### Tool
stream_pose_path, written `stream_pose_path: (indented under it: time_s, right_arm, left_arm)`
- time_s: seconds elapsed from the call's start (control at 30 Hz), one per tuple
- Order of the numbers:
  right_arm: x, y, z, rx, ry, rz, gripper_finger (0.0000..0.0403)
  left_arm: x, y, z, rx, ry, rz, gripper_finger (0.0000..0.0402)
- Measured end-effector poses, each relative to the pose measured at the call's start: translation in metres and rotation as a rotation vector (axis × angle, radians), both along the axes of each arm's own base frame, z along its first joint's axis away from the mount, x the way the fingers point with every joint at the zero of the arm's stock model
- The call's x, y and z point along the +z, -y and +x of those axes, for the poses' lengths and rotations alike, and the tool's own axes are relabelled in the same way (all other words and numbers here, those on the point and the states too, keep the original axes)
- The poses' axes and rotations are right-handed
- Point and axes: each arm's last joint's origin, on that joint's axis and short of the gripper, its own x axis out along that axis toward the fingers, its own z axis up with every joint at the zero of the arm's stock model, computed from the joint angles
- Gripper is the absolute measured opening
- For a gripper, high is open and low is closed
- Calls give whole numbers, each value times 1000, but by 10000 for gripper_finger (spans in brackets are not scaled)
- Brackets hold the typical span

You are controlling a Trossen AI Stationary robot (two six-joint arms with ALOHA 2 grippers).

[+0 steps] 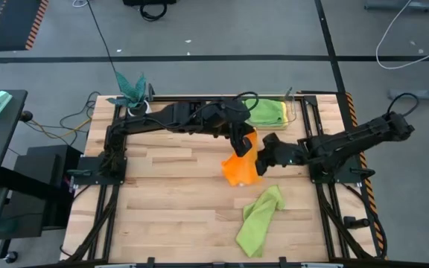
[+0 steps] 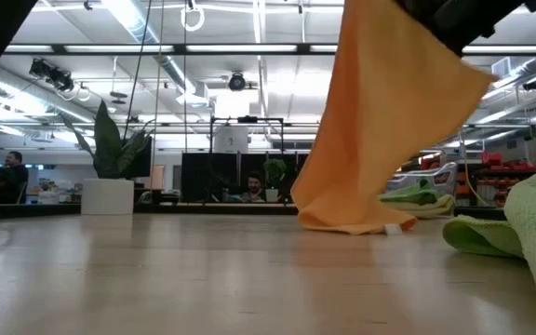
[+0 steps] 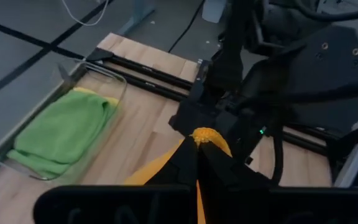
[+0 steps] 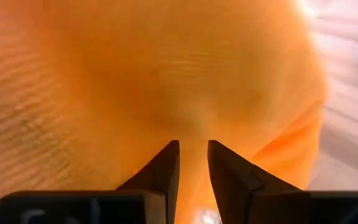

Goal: Fold microfiber towels
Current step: Fold the orange towel

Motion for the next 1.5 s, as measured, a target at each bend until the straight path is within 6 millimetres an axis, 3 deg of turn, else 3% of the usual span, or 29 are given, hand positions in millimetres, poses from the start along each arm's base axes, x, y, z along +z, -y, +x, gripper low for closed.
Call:
stream_pose_path:
  time_s: [0.17,0.27,0.6,0.9,1.2,1.5]
  right_arm:
    - [2,26,0,-57,-21,-35,91]
    - [5,30,-8,-28,-31,-5,91]
    - [27,8,-38,79,55,43,91]
    - [13,2,-47,100,-107,42,113]
    - [11,2,-45,91,-113,68,146]
    - [-4,24,-29,49,-248,-50,147]
  left_arm:
    - [2,-11,-2,-3,-7,49,6]
    - [0,-20,-4,1,-34,73,6]
    - [-4,-43,-9,-10,-93,94,6]
    - [-4,-53,-10,-11,-94,95,6]
    - [-4,-55,-10,-7,-93,95,5]
    - [-4,-53,-10,-58,-87,62,5]
